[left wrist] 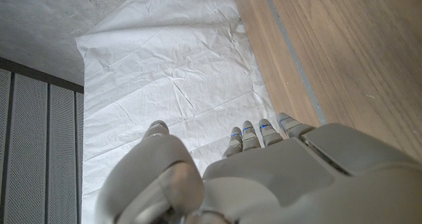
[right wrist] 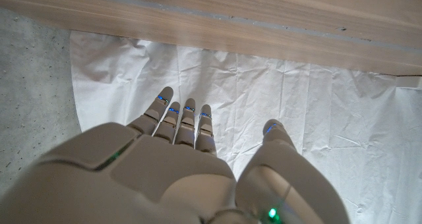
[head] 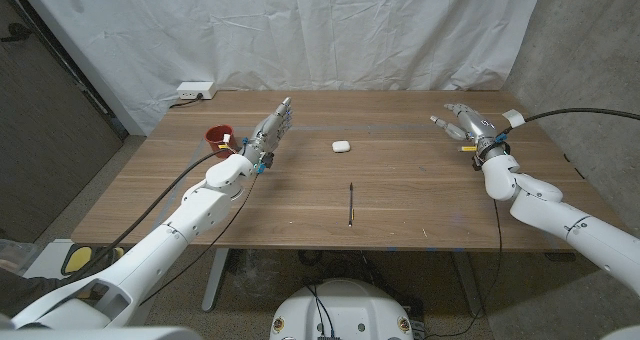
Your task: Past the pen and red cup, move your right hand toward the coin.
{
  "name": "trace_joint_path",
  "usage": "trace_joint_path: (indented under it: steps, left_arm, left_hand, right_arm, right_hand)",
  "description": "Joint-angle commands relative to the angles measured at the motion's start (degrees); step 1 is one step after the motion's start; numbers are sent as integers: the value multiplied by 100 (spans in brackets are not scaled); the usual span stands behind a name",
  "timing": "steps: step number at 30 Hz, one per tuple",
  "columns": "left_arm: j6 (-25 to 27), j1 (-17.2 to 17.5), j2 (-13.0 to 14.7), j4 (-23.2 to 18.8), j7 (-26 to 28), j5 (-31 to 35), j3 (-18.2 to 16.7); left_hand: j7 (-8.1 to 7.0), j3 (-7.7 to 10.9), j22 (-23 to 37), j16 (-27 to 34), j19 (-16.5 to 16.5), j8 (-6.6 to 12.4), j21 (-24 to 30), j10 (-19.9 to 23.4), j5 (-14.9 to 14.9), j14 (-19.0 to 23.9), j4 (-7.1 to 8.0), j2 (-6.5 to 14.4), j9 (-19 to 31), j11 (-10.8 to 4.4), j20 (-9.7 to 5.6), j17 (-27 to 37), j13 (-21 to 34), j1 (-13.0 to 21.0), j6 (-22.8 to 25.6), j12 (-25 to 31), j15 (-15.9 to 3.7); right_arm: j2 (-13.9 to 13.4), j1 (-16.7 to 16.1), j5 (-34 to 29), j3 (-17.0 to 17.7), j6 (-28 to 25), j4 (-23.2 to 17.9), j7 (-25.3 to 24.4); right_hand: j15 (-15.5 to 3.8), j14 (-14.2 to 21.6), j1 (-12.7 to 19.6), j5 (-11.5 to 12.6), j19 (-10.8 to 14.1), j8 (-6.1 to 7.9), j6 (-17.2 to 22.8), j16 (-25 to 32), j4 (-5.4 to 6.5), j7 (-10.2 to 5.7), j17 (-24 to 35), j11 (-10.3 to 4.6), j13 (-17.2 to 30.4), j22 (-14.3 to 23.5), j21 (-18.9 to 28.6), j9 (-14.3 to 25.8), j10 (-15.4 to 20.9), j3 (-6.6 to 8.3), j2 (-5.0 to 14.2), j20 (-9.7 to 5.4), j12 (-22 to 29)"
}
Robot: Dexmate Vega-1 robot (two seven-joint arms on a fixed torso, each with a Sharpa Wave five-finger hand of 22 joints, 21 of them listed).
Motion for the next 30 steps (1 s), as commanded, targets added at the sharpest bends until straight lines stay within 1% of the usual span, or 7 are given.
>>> trace_joint_path:
  steps: [1,6,10,17,24,30]
  left_arm:
    - [-75,79,35,-31,-22,-20,-41]
    - [-81,84,50,-49,-31,-17,-46]
    - [-85,103,69,-83,-26,-15,-56]
    - [-65,195,130,-215,44,-29,-108]
    - [25,291,279,-469,156,15,-171]
    - [-25,346,280,-522,202,-1,-219]
  left_hand:
    - [-8,-15,13,-14,19,-7,8,8,-16,3,-2,50,33,1,-318,23,20,30,5,9,6]
    - [-4,-20,12,-15,8,-8,2,9,-22,4,-4,52,32,5,-312,22,20,33,9,7,18]
    - [-2,-23,11,-15,7,-9,1,10,-26,7,-5,54,32,5,-307,22,20,35,12,5,27]
    - [-3,-30,11,-16,4,-11,-1,11,-33,8,-7,59,32,24,-296,22,20,38,16,2,39]
    - [0,-35,10,-11,10,-13,1,19,-38,22,-8,62,32,24,-301,22,20,40,16,3,39]
    - [3,-40,11,-9,15,-12,3,28,-45,33,-9,66,32,29,-292,22,20,42,26,4,40]
  right_arm:
    - [-54,33,-127,-113,-514,-154,245]
    - [-95,60,-221,-185,-794,-252,401]
    - [-85,63,-219,-208,-878,-256,420]
    - [-40,60,-101,-197,-922,-194,404]
    - [36,124,-24,-226,-967,-101,393]
    - [134,227,8,-313,-961,46,410]
  right_hand:
    - [-2,47,55,26,67,37,66,-5,-30,19,15,-12,12,24,-42,10,54,21,1,-174,-2]
    - [6,51,51,29,79,31,60,-5,-31,2,16,0,12,24,-49,10,53,19,1,-169,-5]
    - [28,46,44,32,85,13,24,-9,-31,-36,18,12,12,25,-66,10,34,16,4,-158,-16]
    - [42,39,36,35,85,-3,-8,-14,-30,-8,20,12,13,26,-86,11,22,12,8,-140,-24]
    - [48,36,32,36,84,-9,-20,-16,-31,-17,21,15,13,27,-101,11,18,11,12,-127,-27]
    - [47,42,31,39,96,-18,-42,-15,-33,-21,21,-3,14,27,-111,11,8,10,14,-131,-33]
